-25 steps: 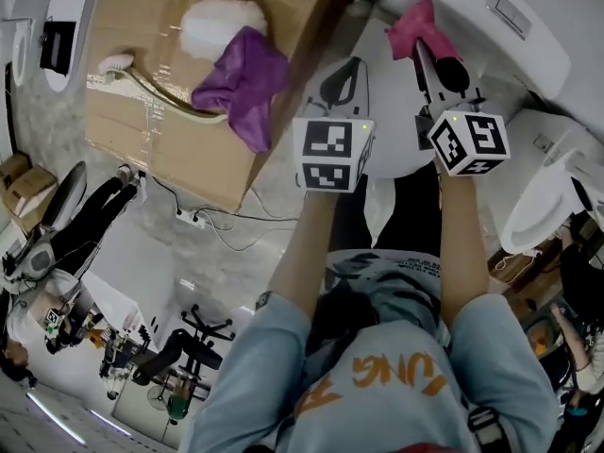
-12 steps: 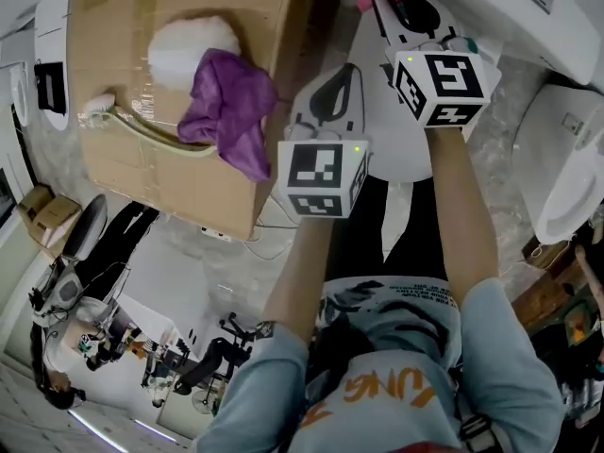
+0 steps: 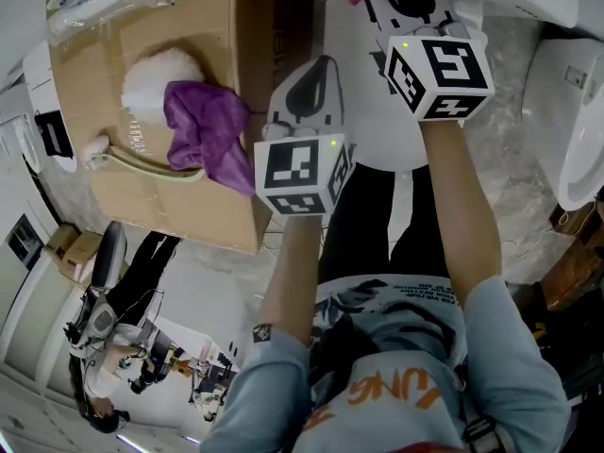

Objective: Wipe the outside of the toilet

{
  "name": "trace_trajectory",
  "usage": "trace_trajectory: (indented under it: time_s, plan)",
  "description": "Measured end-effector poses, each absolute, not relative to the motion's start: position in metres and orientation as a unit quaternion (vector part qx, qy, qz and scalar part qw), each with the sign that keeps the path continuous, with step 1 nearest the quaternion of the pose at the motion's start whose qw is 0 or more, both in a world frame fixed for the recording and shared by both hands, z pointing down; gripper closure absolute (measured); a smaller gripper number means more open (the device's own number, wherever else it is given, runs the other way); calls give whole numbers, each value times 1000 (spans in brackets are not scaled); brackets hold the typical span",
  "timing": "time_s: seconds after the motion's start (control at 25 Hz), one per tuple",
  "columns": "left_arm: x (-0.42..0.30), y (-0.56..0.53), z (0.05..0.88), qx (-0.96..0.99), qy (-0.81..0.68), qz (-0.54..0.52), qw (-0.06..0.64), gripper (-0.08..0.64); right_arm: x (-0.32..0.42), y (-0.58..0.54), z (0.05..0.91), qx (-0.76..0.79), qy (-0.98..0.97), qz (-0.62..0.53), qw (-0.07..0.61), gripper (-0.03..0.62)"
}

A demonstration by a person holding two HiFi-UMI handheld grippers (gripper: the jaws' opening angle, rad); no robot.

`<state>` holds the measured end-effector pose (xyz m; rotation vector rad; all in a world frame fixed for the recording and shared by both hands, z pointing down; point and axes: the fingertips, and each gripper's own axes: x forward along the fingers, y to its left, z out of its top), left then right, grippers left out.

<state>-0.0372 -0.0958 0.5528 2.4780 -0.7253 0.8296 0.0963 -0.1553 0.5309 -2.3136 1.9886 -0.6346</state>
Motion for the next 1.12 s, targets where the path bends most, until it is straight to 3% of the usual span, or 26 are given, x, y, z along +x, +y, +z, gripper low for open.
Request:
trace_trajectory:
  time_s: [0.8, 1.12]
  plan:
    - [56, -35, 562, 914, -155, 323, 191, 534, 277, 30, 542, -869, 453, -200, 1, 503]
    - [50, -49, 568, 909, -167, 330, 195, 534, 274, 61, 560, -866, 452, -209, -48, 505]
